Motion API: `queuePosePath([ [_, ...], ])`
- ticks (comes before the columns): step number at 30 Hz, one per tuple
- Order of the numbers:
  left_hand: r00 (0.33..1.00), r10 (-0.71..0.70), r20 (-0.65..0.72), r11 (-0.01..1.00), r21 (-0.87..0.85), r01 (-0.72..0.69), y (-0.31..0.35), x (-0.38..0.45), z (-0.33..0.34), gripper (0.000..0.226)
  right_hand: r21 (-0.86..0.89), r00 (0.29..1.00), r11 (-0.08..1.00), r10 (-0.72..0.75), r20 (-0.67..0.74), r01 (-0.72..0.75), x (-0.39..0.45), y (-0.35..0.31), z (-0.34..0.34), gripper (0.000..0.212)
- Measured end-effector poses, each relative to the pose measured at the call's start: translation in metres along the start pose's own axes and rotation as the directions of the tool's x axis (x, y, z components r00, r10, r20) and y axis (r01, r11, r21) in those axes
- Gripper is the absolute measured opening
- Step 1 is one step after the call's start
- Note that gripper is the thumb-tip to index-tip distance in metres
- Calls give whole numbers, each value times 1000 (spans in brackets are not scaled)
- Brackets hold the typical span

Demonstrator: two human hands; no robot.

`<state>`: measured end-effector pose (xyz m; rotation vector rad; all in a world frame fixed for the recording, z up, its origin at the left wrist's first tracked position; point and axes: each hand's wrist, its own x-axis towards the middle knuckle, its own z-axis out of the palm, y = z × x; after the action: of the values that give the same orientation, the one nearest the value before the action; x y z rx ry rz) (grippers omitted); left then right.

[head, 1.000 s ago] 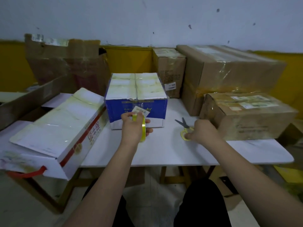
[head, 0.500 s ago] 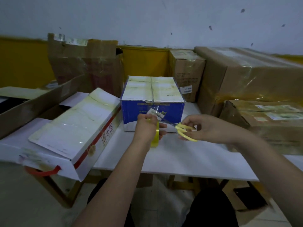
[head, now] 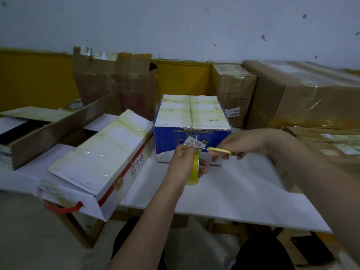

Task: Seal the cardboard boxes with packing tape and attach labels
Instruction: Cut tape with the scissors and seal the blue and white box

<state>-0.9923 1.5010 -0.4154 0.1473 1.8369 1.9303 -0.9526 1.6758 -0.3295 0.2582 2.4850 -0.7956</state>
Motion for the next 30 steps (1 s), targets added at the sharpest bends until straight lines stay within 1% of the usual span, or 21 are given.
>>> queuePosePath([
  [2, 999, -52, 12, 998, 19, 52, 4, 3, -3, 26, 41, 999, 998, -39, -28, 41, 4, -1, 5, 64],
  [4, 994, -103, 23, 994, 39, 103, 9, 5, -5, 29, 84, 997, 994, -64, -46, 68, 4, 1, 9, 59],
  [8, 991, -132, 20, 988, 80, 130, 12, 3, -6, 34, 116, 991, 987, -107, -80, 116, 3, 4, 12, 49],
  [10, 991, -132, 18, 987, 92, 129, 13, 2, -6, 34, 122, 987, 984, -118, -113, 132, 5, 7, 13, 45],
  [13, 988, -151, 24, 984, 96, 148, 16, -1, -8, 28, 139, 980, 981, -113, -163, 136, 7, 12, 13, 32],
  [15, 986, -163, 29, 984, 82, 160, 18, -4, -8, 25, 156, 974, 975, -126, -188, 156, 9, 16, 14, 31],
  [18, 988, -151, 11, 988, 43, 151, 17, -6, -8, 24, 154, 967, 973, -139, -212, 173, 12, 19, 16, 23],
  [22, 997, -78, -29, 997, 2, 78, 15, -9, -8, 18, 94, 954, 977, -162, -253, 191, 15, 21, 20, 18],
  [25, 998, -46, -35, 998, -36, 44, 17, -10, -9, 19, 68, 946, 973, -196, -258, 220, 15, 22, 21, 14],
  [30, 998, -47, -30, 996, -72, 45, 18, -9, -12, 23, 27, 929, 964, -246, -276, 264, 19, 25, 23, 16],
])
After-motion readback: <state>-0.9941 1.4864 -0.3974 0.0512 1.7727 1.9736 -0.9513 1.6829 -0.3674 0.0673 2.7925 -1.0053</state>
